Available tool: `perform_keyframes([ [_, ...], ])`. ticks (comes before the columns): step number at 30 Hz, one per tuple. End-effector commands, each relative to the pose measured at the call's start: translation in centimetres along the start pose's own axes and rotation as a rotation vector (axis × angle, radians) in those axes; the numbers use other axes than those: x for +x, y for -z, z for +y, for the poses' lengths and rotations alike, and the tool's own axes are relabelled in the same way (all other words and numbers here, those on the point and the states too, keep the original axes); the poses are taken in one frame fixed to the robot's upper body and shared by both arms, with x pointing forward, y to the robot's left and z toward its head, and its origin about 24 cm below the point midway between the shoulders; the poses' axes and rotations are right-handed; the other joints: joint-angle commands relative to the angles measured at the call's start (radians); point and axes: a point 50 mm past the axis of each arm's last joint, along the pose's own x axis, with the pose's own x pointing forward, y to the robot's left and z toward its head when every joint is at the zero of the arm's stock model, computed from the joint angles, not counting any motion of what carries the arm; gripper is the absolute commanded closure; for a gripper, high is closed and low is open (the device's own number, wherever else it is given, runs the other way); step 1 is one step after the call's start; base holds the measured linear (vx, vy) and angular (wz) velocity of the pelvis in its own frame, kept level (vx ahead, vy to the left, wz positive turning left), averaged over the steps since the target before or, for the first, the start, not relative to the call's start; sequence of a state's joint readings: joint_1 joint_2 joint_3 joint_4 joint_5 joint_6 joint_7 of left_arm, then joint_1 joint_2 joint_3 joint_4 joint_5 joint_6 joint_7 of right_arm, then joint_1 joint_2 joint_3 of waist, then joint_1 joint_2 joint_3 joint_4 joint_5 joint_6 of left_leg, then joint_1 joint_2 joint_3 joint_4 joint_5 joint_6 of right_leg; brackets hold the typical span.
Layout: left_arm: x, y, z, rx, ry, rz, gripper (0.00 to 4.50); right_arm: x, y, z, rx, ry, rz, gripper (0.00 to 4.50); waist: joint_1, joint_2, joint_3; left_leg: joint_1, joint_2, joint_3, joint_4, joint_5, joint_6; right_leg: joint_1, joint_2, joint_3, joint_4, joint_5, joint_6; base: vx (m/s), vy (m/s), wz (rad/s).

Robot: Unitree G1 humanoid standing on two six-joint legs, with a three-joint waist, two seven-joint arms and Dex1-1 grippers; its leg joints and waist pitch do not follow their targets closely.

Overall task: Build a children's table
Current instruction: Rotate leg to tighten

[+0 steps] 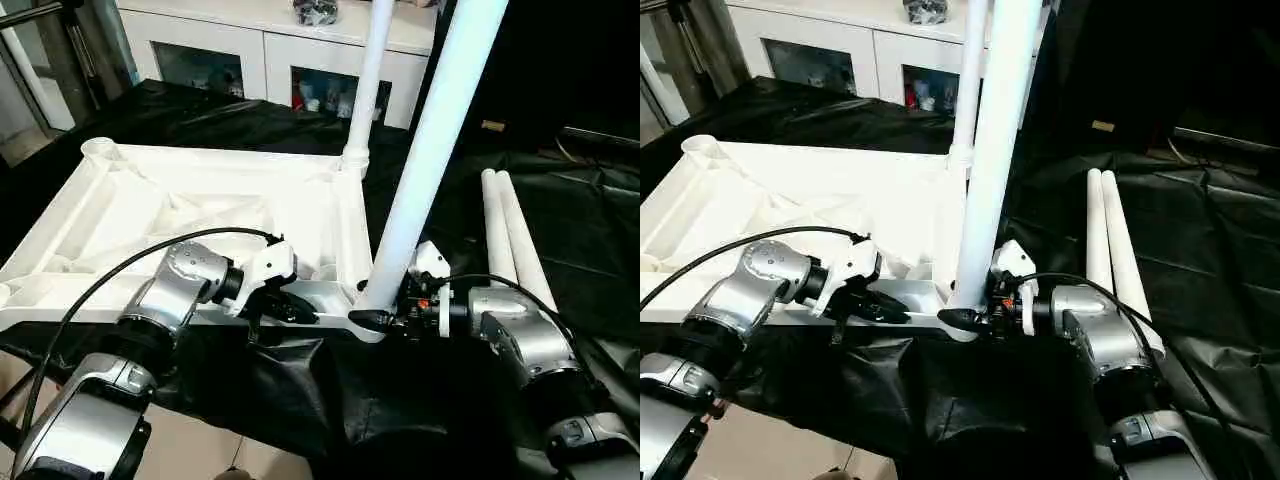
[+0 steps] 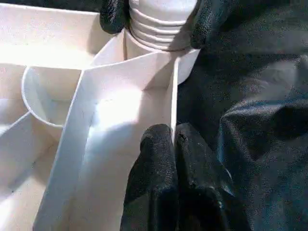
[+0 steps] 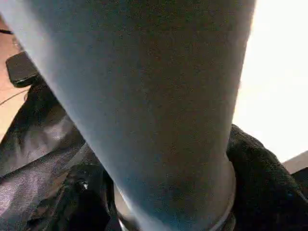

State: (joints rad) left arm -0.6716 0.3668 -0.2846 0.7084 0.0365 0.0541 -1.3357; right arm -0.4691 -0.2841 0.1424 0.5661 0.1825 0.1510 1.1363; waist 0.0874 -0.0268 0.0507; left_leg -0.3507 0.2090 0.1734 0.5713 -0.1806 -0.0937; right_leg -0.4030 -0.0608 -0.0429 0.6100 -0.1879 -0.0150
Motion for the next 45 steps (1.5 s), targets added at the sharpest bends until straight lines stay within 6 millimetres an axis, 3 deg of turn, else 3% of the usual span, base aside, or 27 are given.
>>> perform_keyframes([
  [1, 1.0, -1.3, 0.9, -0.01, -0.114, -0.047, 4.5, 1.9, 0.8, 0.1, 0.033, 0.065, 0.039, 1.79, -0.005, -0.001, -0.055, 0.004, 0.019, 0.002, -0.063, -0.214, 0.02, 0.047, -0.07, 0.039, -0.08, -0.252, -0.208, 0.0, 0.0, 0.0],
  [3, 1.2, -1.5, 1.0, -0.02, -0.136, -0.054, 4.5, 2.1, 0.9, -0.5, 0.044, 0.152, 0.048, 1.79, -0.011, 0.0, -0.054, 0.003, 0.016, 0.0, -0.065, -0.232, 0.002, 0.046, -0.071, 0.039, -0.083, -0.309, -0.193, 0.0, 0.0, 0.0],
  [4, 1.9, -2.0, 1.5, -0.049, -0.2, -0.067, 4.5, 2.7, 1.3, -1.8, 0.077, 0.358, 0.067, 1.8, -0.017, -0.005, -0.054, 0.002, 0.017, -0.003, -0.068, -0.232, -0.004, 0.047, -0.072, 0.038, -0.084, -0.331, -0.181, 0.0, 0.0, 0.0],
  [5, 1.9, -2.0, 1.5, -0.049, -0.2, -0.067, 4.5, 2.7, 1.3, -1.8, 0.077, 0.358, 0.067, 1.8, -0.024, -0.002, -0.051, 0.002, 0.016, -0.002, -0.068, -0.238, -0.013, 0.041, -0.07, 0.039, -0.085, -0.348, -0.179, 0.0, 0.0, 0.0],
  [6, 2.7, -2.5, 1.9, -0.069, -0.257, -0.074, 4.5, 3.1, 1.5, -2.4, 0.116, 0.477, 0.069, 1.8, -0.026, -0.002, -0.054, 0.008, 0.015, -0.003, -0.066, -0.253, -0.019, 0.04, -0.072, 0.039, -0.092, -0.382, -0.17, 0.0, 0.0, 0.0],
  [7, 3.1, -2.8, 2.0, -0.08, -0.292, -0.076, 4.5, 3.4, 1.6, -2.6, 0.142, 0.528, 0.066, 1.8, -0.032, -0.002, -0.056, 0.007, 0.015, -0.003, -0.065, -0.239, -0.02, 0.041, -0.07, 0.041, -0.088, -0.347, -0.177, 0.0, 0.0, 0.0],
  [13, 5.3, -4.4, 2.1, -0.111, -0.363, -0.109, 4.5, 5.4, 1.4, -2.6, 0.189, 0.67, 0.064, 1.8, -0.029, -0.002, -0.063, 0.001, 0.013, 0.002, -0.059, -0.178, 0.01, 0.05, -0.065, 0.041, -0.074, -0.175, -0.209, 0.0, 0.0, 0.0],
  [14, 5.9, -4.9, 1.9, -0.11, -0.349, -0.122, 4.5, 6.0, 1.1, -2.5, 0.198, 0.66, 0.041, 1.24, -0.027, 0.009, -0.063, 0.002, 0.013, 0.002, -0.058, -0.167, 0.014, 0.05, -0.064, 0.041, -0.071, -0.141, -0.219, 0.0, 0.0, 0.0],
  [15, 6.1, -5.0, 1.8, -0.11, -0.341, -0.126, 4.5, 6.2, 0.9, -2.4, 0.212, 0.653, 0.027, 1.24, -0.03, 0.004, -0.063, 0.0, 0.013, 0.003, -0.058, -0.172, 0.019, 0.052, -0.064, 0.04, -0.071, -0.126, -0.227, 0.0, 0.0, 0.0],
  [21, 5.7, -4.6, 1.5, -0.076, -0.305, -0.12, 4.5, 6.6, 0.1, -2.3, 0.164, 0.594, -0.002, 0.67, -0.029, 0.008, -0.061, 0.0, 0.014, 0.002, -0.061, -0.215, 0.02, 0.053, -0.065, 0.04, -0.077, -0.172, -0.222, 0.0, 0.0, 0.0],
  [24, 5.1, -4.1, 1.4, -0.062, -0.28, -0.113, 4.5, 6.3, -0.4, -2.1, 0.114, 0.499, -0.045, 0.67, -0.031, 0.011, -0.063, -0.002, 0.014, 0.001, -0.06, -0.198, 0.025, 0.057, -0.065, 0.04, -0.072, -0.131, -0.229, 0.0, 0.0, 0.0],
  [28, 3.9, -3.2, 0.8, -0.022, -0.169, -0.11, 4.5, 4.6, -0.8, -0.9, 0.021, 0.239, -0.115, 0.67, -0.027, 0.004, -0.066, -0.005, 0.016, 0.003, -0.055, -0.152, 0.078, 0.063, -0.065, 0.039, -0.062, -0.019, -0.258, 0.0, 0.0, 0.0],
  [30, 3.5, -2.9, 0.3, -0.007, -0.103, -0.111, 4.5, 3.8, -0.7, -0.5, 0.021, 0.147, -0.124, 0.67, -0.026, 0.002, -0.064, -0.004, 0.017, 0.003, -0.055, -0.153, 0.093, 0.064, -0.063, 0.038, -0.063, -0.024, -0.266, 0.0, 0.0, 0.0],
  [36, 2.4, -2.2, 0.2, 0.013, -0.056, -0.093, 4.5, 1.9, 0.0, 0.8, -0.003, -0.045, -0.067, 0.82, -0.013, 0.013, -0.059, 0.003, 0.024, 0.006, -0.06, -0.211, 0.06, 0.056, -0.063, 0.037, -0.073, -0.141, -0.255, 0.0, 0.0, 0.0],
  [39, 1.8, -1.5, 0.1, 0.027, -0.037, -0.056, 4.5, 1.0, 0.6, 1.7, -0.011, -0.141, -0.01, 1.08, 0.001, 0.01, -0.059, 0.003, 0.024, 0.006, -0.059, -0.205, 0.058, 0.055, -0.065, 0.038, -0.074, -0.156, -0.237, 0.0, 0.0, 0.0],
  [40, 1.6, -1.3, 0.1, 0.029, -0.033, -0.048, 4.5, 0.8, 0.7, 1.9, -0.014, -0.159, 0.0, 1.08, 0.003, 0.004, -0.059, 0.003, 0.024, 0.005, -0.06, -0.203, 0.056, 0.055, -0.066, 0.038, -0.073, -0.168, -0.231, 0.0, 0.0, 0.0],
  [45, 0.9, -0.9, 0.2, 0.036, -0.035, -0.021, 4.5, 0.7, 1.0, 2.5, -0.008, -0.204, 0.031, 1.33, 0.005, 0.002, -0.058, 0.002, 0.023, 0.004, -0.061, -0.195, 0.048, 0.052, -0.067, 0.038, -0.076, -0.194, -0.215, 0.0, 0.0, 0.0],
])
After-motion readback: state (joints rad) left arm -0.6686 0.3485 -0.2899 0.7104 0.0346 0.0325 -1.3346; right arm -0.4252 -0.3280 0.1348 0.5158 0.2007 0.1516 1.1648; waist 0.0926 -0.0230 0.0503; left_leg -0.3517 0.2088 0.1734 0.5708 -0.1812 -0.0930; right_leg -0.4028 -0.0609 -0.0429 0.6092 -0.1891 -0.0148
